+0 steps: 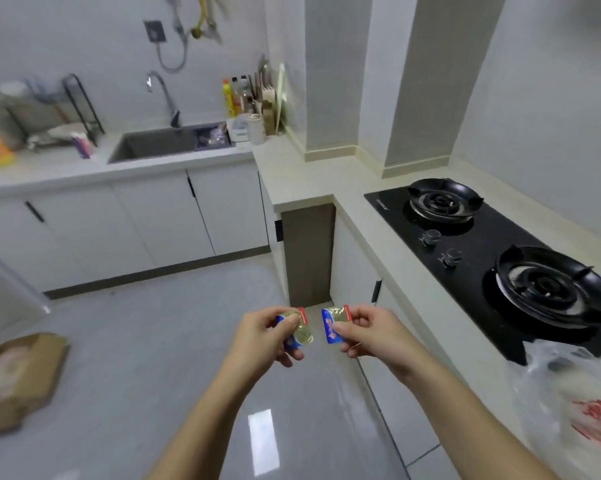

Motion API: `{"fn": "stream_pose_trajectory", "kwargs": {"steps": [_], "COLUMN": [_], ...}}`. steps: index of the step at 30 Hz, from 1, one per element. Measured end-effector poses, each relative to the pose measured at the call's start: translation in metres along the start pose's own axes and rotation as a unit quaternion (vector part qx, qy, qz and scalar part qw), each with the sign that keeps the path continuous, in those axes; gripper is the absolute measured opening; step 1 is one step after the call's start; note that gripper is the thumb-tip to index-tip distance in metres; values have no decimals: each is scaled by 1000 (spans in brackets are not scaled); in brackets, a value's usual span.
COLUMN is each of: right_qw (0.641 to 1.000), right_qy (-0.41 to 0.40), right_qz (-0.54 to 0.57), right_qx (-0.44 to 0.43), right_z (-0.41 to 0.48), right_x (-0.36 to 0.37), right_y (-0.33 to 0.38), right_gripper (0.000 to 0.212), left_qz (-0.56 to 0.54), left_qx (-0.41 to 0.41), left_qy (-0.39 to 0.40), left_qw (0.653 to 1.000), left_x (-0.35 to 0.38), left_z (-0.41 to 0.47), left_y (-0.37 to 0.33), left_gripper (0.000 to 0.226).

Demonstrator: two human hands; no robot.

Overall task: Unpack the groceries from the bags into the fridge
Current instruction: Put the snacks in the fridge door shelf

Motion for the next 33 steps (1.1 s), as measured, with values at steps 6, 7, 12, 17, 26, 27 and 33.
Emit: {"fn": "stream_pose_trajectory", "kwargs": {"steps": [6,7,12,17,26,27,33], "right_qw": [996,995,986,967,922,915,865], "right_qy": [67,79,134,199,314,327,391], "right_qz": [-34,-38,-78,-127,-136,-138,-143], "right_qx": [-42,-44,-67,-95,-182,-192,-278], "right_z": [16,18,26,37,47,46,16], "right_x": [114,129,197,257,347,357,418], "right_y": [38,43,70,103,180,189,253], "right_gripper": [15,16,26,25,14,13,13], "left_qz": [-38,-47,-57,-42,34,45,125], "left_qx": [-4,-8,-21,-19,24,33,76], "left_qy": [-86,-102,-166,-226,-342,-355,-416], "left_qw": [996,994,984,973,939,933,897], "left_x": [-113,-129,-197,-252,-345,-355,-411], "left_z": [-32,-37,-64,-87,-133,-139,-195], "left_y": [12,15,23,18,-13,-18,-64], "left_gripper": [19,19,20,17,11,12,14]}}
Point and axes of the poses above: each hand's wrist, its own z-axis towards the middle knuckle, its own x-axis out of the palm, y = z × x, the point moved 7 cm from there along z, towards the middle knuckle, and after that the axes turned 1 degree about -z, right-handed, at the moved point
